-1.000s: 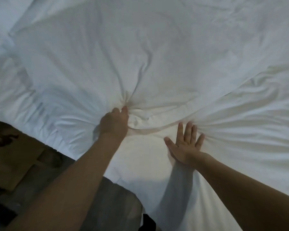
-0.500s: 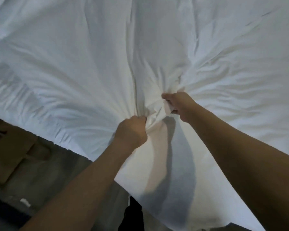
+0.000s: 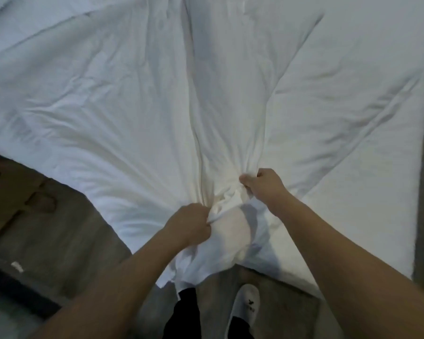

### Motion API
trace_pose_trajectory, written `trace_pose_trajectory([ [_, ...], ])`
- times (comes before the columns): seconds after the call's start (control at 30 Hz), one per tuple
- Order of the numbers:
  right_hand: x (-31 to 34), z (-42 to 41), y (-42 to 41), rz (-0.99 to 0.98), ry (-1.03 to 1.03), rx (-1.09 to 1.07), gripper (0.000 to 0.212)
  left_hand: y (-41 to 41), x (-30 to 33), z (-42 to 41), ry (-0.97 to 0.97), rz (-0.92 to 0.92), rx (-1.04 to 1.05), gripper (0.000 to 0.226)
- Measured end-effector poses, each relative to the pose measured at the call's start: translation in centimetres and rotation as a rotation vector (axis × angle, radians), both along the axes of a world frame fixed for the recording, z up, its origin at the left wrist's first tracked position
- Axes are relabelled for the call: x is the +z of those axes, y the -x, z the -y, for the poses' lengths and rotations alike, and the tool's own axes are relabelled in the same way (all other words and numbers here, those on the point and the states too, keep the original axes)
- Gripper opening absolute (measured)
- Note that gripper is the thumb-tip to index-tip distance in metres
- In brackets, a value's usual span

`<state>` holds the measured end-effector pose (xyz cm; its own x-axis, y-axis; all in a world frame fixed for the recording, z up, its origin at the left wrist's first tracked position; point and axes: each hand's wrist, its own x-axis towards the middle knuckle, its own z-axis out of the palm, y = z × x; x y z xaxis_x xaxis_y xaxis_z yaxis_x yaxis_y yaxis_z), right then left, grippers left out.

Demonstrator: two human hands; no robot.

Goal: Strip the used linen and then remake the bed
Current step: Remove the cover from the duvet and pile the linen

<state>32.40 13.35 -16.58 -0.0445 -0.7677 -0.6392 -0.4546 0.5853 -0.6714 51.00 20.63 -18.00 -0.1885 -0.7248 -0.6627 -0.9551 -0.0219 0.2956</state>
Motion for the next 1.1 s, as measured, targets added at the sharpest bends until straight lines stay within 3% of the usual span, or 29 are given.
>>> trace_pose_trajectory([
  [0.1,-4.4,-2.1,4.5,-0.086,-0.091,0.047,0.040,3.9,-4.3,-1.0,-0.139,0.109,-0.067,0.042],
  [0.27,-5.8,0.4,11.2,-0.215,-0.044,0.129,0.027,7.4,-3.6,5.0,-0.267,0.312,-0.160,0.079],
  [0.37,-4.0,3.6,13.5,-0.273,0.041,0.111,0.025,10.0,0.9,9.7,-0.060,0.284,-0.128,0.069],
  [0.47,-2.9,7.9,14.0,-0.300,0.108,0.108,0.036,13.3,4.1,13.9,0.173,0.220,-0.096,0.057],
  [0.53,-3.0,11.4,14.5,-0.331,0.174,0.150,0.042,15.2,4.4,16.6,0.308,0.204,-0.075,0.056],
  [0.63,-4.7,16.1,15.7,-0.431,0.232,0.261,0.042,17.4,2.8,20.6,0.603,0.226,-0.213,0.038],
  [0.73,-7.9,18.6,17.1,-0.785,0.193,0.494,0.036,18.0,-1.0,23.7,0.617,0.324,-0.299,0.040],
  [0.8,-10.1,18.9,18.2,-0.927,0.163,0.617,0.048,17.3,-3.4,25.4,0.531,0.439,-0.225,0.053],
  [0.93,-13.4,17.6,20.6,-0.865,0.092,0.577,0.068,15.7,-6.2,27.8,0.517,0.568,-0.037,0.061],
  [1.1,-13.7,18.3,22.5,-0.760,0.029,0.438,0.082,16.6,-6.0,28.7,0.537,0.631,-0.110,0.052],
])
